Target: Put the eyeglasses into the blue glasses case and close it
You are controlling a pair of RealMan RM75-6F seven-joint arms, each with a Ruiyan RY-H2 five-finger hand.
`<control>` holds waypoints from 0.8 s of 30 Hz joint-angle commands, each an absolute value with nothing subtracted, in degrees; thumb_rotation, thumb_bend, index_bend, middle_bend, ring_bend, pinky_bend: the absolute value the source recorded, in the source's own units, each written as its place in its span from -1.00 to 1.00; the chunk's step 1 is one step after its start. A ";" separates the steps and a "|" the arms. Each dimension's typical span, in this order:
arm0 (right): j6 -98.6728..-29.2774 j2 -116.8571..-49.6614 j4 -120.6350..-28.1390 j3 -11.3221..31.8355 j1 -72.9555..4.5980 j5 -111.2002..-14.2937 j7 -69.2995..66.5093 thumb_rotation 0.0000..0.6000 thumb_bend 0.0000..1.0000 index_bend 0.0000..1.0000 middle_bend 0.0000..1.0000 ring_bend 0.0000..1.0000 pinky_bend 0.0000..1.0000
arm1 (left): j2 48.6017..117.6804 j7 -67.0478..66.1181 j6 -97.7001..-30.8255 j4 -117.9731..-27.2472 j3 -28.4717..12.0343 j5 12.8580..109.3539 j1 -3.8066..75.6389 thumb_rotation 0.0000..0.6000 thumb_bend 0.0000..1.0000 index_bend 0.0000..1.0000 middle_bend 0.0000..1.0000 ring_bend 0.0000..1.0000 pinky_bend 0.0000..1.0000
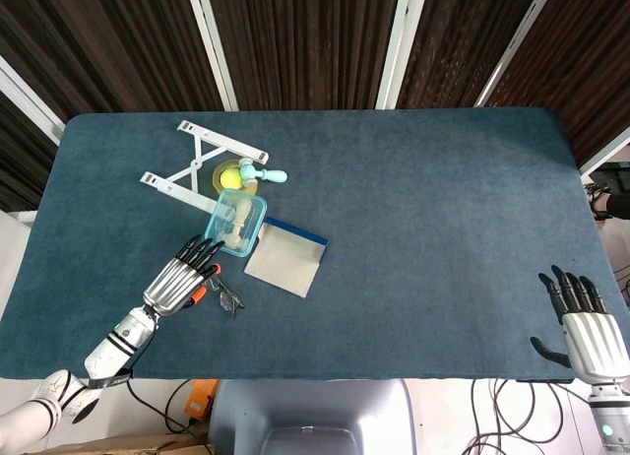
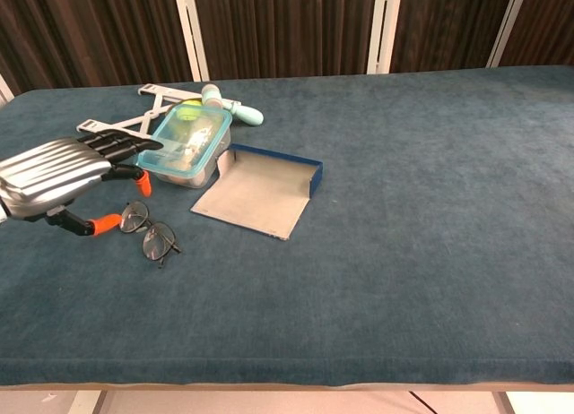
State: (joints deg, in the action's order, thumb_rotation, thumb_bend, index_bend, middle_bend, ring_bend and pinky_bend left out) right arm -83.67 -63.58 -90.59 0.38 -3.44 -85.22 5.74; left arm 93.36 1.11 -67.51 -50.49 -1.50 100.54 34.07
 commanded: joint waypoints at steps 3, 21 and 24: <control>-83.43 -63.57 -90.58 0.44 -3.43 -85.18 5.98 1.00 -0.35 -0.95 -1.00 -1.00 -1.00 | 93.49 1.10 -68.09 -51.09 -0.74 100.39 34.52 1.00 -0.31 -0.26 -1.00 -1.00 -1.00; -82.60 -63.47 -90.66 0.66 -3.41 -85.24 6.12 1.00 -0.35 -0.96 -1.00 -1.00 -1.00 | 95.52 1.16 -65.02 -51.05 0.33 97.20 36.82 1.00 -0.35 -0.16 -1.00 -1.00 -1.00; -82.53 -63.43 -90.71 0.65 -3.38 -85.31 6.12 1.00 -0.35 -0.96 -1.00 -1.00 -1.00 | 95.69 1.01 -64.65 -50.74 0.52 96.85 37.07 1.00 -0.35 -0.16 -1.00 -1.00 -1.00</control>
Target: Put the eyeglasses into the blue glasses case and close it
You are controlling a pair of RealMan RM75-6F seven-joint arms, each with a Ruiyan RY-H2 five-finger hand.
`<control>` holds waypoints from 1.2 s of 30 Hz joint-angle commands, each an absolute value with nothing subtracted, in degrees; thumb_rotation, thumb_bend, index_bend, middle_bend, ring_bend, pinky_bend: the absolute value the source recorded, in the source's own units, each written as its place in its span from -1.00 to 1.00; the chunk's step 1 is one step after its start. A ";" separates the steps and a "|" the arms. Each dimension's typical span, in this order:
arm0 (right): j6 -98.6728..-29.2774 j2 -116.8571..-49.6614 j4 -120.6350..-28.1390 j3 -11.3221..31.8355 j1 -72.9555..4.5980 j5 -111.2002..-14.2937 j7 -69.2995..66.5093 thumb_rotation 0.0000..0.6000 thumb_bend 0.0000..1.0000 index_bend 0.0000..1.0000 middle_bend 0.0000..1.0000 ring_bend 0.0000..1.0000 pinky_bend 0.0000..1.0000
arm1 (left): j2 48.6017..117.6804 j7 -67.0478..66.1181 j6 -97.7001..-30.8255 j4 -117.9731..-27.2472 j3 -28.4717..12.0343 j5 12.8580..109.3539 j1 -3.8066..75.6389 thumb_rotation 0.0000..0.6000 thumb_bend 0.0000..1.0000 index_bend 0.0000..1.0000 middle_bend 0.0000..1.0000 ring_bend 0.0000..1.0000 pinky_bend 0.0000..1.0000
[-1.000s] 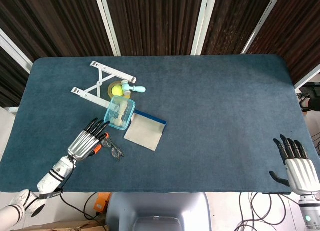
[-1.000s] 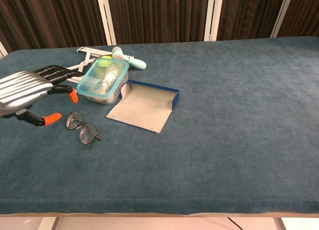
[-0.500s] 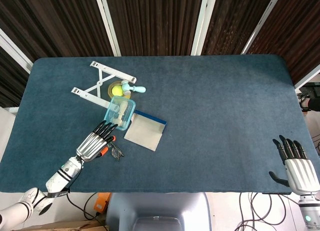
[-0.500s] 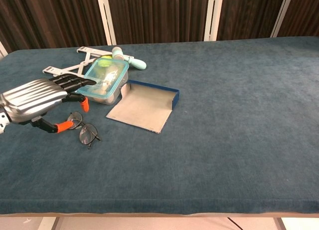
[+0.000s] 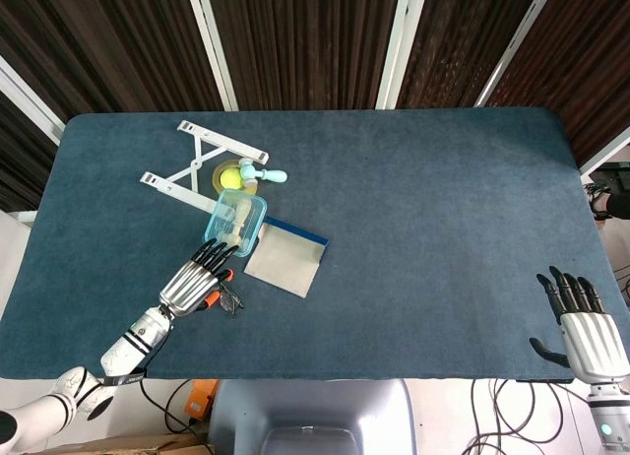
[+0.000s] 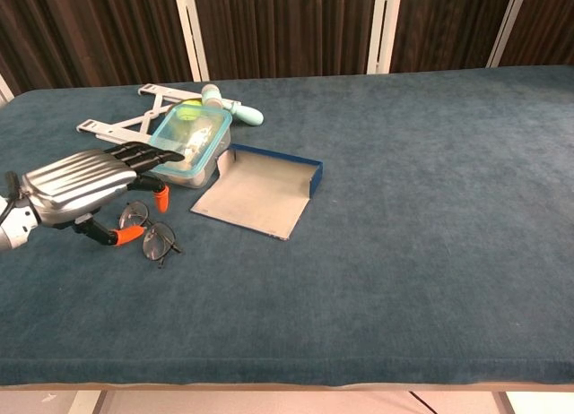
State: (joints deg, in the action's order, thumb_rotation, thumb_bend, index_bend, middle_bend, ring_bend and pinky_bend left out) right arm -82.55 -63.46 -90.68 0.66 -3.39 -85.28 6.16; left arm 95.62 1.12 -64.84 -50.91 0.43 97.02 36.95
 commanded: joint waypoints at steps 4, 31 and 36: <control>-82.65 -63.43 -90.67 0.74 -3.33 -85.43 5.87 1.00 -0.35 -1.00 -1.00 -1.00 -1.00 | 95.80 0.61 -63.84 -50.56 0.59 96.11 37.38 1.00 -0.35 -0.16 -1.00 -1.00 -1.00; -82.45 -63.35 -90.47 1.00 -3.20 -85.50 5.78 1.00 -0.35 -1.00 -1.00 -1.00 -1.00 | 96.32 -0.39 -62.76 -50.91 1.41 94.21 38.49 1.00 -0.16 0.19 -1.00 -1.00 -1.00; -82.28 -63.32 -90.53 1.03 -3.25 -85.45 5.93 1.00 -0.35 -1.00 -1.00 -1.00 -1.00 | 96.48 -0.35 -63.58 -50.97 1.38 94.13 38.37 1.00 -0.15 0.28 -1.00 -1.00 -1.00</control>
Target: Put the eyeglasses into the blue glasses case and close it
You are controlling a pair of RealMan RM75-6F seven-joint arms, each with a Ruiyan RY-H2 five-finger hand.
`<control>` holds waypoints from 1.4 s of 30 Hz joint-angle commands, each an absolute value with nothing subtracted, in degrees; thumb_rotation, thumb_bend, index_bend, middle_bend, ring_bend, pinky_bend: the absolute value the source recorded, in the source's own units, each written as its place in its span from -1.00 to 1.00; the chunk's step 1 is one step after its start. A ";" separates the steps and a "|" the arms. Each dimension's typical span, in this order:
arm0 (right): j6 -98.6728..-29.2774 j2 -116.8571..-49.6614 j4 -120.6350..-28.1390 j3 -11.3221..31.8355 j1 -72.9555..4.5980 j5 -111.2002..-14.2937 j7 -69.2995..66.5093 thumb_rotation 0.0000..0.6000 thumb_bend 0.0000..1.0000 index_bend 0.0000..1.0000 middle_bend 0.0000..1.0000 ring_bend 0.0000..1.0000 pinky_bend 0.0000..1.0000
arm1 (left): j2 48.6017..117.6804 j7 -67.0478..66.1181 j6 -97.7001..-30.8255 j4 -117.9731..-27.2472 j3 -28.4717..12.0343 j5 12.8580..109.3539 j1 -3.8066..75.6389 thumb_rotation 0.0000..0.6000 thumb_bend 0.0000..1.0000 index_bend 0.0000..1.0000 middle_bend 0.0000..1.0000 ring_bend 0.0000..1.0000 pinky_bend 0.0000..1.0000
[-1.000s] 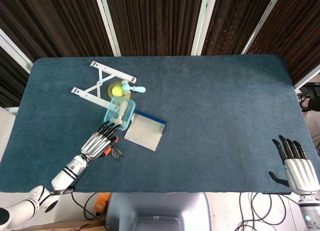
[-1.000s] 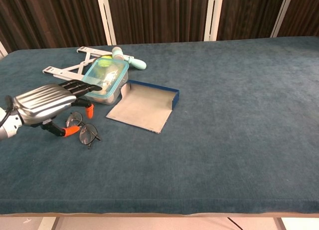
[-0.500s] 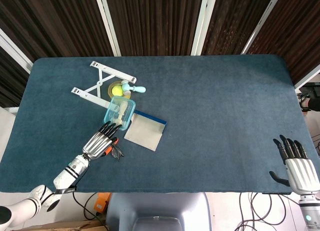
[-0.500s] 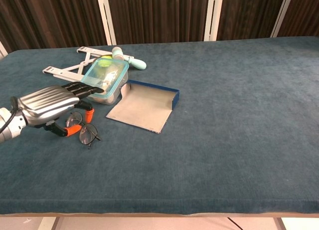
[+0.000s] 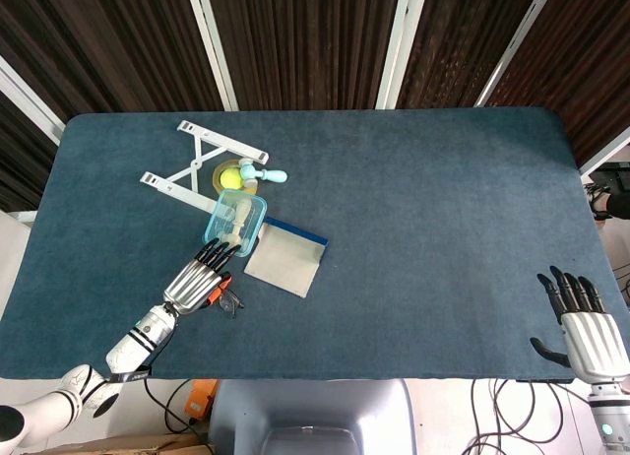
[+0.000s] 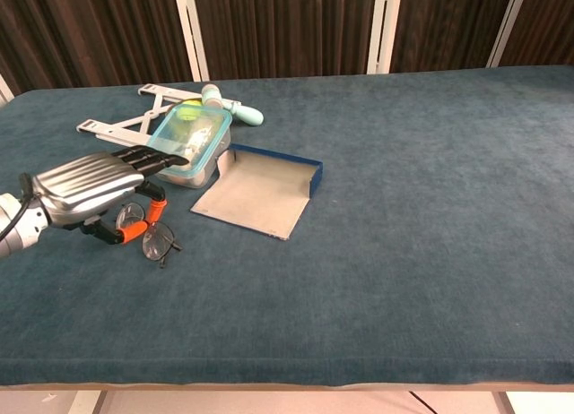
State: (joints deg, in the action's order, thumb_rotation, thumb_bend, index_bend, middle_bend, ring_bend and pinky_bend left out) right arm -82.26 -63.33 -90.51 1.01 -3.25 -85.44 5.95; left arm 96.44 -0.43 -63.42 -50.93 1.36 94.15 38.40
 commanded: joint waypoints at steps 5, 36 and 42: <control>-82.46 -63.23 -90.56 1.05 -3.15 -85.55 5.64 1.00 -0.35 -1.00 -1.00 -1.00 -1.00 | 96.25 -0.40 -64.47 -51.42 1.36 93.96 38.04 1.00 -0.13 0.33 -1.00 -1.00 -1.00; -83.95 -60.47 -90.63 0.38 -1.98 -87.18 0.04 1.00 -0.35 -1.00 -1.00 -1.00 -1.00 | 102.61 -16.74 -66.48 -63.27 -8.10 90.06 43.53 1.00 -0.05 0.38 -0.98 -1.00 -1.00; -83.45 -60.11 -90.29 0.52 -2.03 -86.69 -0.62 1.00 -0.35 -1.00 -1.00 -1.00 -1.00 | 106.74 -17.82 -62.73 -57.22 -9.98 87.81 46.82 1.00 -0.04 0.38 -0.96 -1.00 -1.00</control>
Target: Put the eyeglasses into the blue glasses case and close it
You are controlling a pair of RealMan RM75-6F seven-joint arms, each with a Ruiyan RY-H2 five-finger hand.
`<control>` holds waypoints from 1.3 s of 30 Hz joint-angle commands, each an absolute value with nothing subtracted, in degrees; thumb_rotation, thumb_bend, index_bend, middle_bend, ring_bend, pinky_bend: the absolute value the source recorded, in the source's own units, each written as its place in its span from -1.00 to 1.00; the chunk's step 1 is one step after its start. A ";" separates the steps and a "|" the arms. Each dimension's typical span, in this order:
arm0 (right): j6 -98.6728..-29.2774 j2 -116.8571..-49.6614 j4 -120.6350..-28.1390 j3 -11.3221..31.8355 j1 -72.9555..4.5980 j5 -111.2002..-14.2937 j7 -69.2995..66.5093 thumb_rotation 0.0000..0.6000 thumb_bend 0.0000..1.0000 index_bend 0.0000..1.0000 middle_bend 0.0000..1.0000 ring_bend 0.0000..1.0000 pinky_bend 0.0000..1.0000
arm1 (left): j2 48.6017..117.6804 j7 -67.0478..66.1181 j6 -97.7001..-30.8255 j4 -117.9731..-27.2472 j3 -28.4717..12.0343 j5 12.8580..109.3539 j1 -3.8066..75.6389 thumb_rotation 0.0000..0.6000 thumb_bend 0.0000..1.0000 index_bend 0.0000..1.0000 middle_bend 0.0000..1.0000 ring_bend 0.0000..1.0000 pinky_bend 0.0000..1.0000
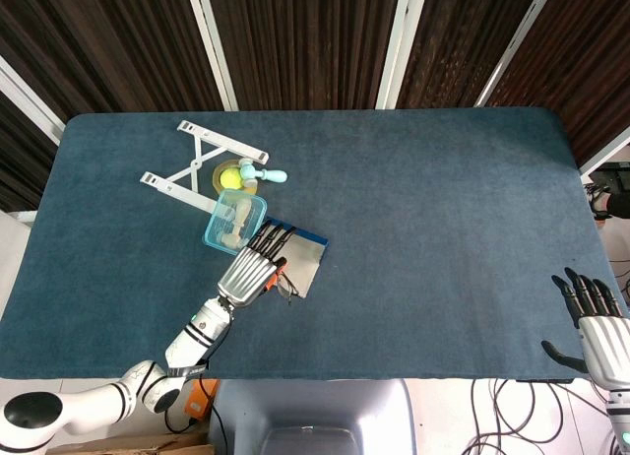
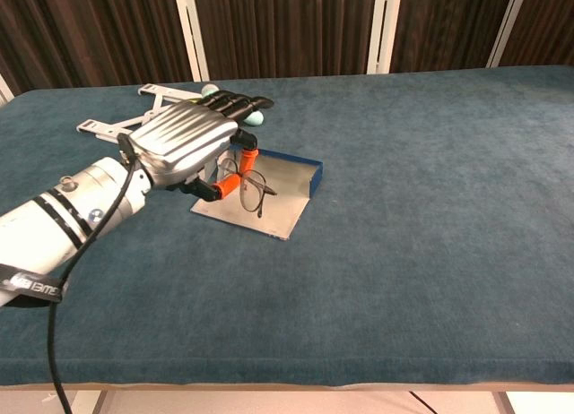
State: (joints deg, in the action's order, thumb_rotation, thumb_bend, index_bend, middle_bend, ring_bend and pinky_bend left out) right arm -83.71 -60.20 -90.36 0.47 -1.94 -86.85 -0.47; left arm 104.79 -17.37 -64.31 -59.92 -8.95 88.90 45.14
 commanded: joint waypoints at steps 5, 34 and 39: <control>-83.01 -59.87 -90.28 0.56 -2.15 -86.51 -1.06 1.00 -0.35 -1.00 -1.00 -1.00 -1.00 | 109.40 -17.50 -60.78 -52.14 -11.27 86.19 48.91 1.00 -0.04 0.37 -0.95 -1.00 -1.00; -84.65 -58.31 -90.21 0.84 -1.26 -87.03 -5.42 1.00 -0.35 -1.00 -1.00 -1.00 -1.00 | 118.90 -10.45 -55.11 -33.49 -14.37 79.57 54.40 1.00 -0.14 0.29 -0.95 -1.00 -1.00; -85.12 -57.87 -90.02 0.83 -1.01 -87.33 -6.65 1.00 -0.35 -1.00 -1.00 -1.00 -1.00 | 121.90 -8.39 -55.21 -29.21 -15.25 78.76 56.01 1.00 -0.17 0.28 -0.95 -1.00 -1.00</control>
